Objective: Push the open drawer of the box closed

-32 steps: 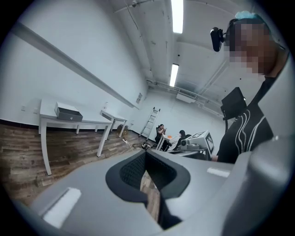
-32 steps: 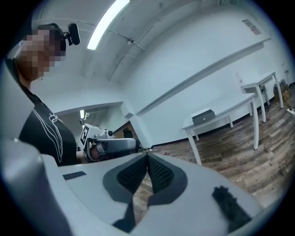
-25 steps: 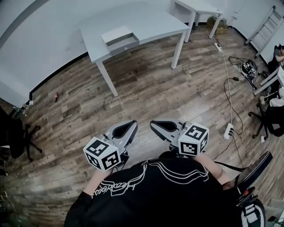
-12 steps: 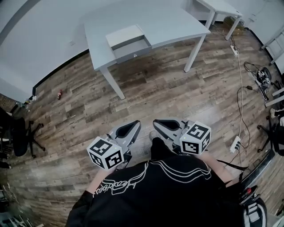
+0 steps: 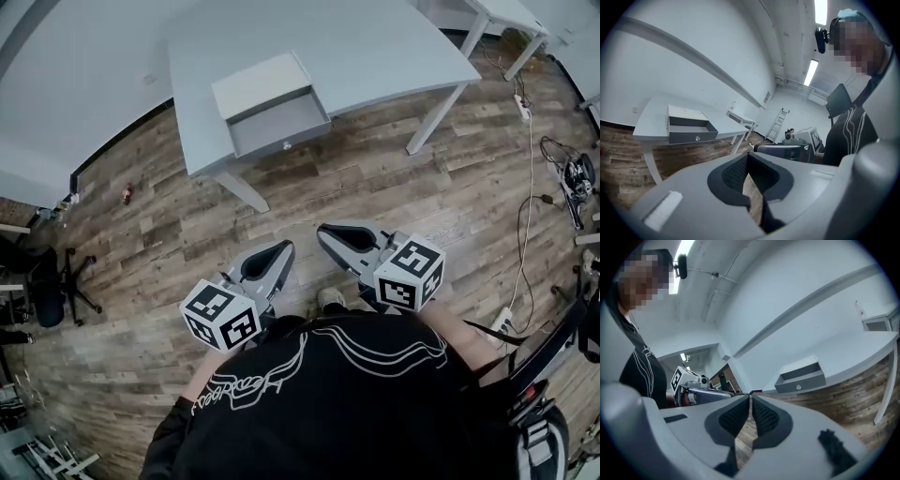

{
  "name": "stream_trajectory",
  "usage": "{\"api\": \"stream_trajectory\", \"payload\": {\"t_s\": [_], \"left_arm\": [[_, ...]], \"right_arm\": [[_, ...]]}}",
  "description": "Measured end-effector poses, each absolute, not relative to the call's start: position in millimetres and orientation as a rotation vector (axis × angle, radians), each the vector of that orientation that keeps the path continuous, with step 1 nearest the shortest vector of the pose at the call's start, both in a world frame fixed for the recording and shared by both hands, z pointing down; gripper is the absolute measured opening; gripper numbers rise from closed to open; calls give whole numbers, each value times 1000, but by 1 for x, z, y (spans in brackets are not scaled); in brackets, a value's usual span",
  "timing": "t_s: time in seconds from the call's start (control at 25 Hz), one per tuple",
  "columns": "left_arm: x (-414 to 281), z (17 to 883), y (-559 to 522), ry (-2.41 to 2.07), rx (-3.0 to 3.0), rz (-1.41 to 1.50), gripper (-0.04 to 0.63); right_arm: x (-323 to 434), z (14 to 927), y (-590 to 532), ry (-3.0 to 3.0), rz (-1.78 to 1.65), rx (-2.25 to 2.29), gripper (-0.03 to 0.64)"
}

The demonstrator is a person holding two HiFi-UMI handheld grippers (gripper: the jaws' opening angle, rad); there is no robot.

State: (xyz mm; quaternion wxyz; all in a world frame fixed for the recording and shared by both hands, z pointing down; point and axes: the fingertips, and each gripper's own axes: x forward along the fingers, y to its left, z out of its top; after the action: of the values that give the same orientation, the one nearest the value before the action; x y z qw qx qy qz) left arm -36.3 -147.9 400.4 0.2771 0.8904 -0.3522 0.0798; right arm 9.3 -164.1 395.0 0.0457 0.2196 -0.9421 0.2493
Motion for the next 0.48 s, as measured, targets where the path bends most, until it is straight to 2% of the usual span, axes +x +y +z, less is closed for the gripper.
{"api": "stream_trajectory", "payload": {"t_s": [0.36,0.48], "left_arm": [[-61,409,-201,-985,2347,213,8],[-76,410,-219,-982,2334,193,8]], "right_arm": [[-12,408,-241,-2810,574,767,15],[-19,419,-267,-2765,561,802,49]]}}
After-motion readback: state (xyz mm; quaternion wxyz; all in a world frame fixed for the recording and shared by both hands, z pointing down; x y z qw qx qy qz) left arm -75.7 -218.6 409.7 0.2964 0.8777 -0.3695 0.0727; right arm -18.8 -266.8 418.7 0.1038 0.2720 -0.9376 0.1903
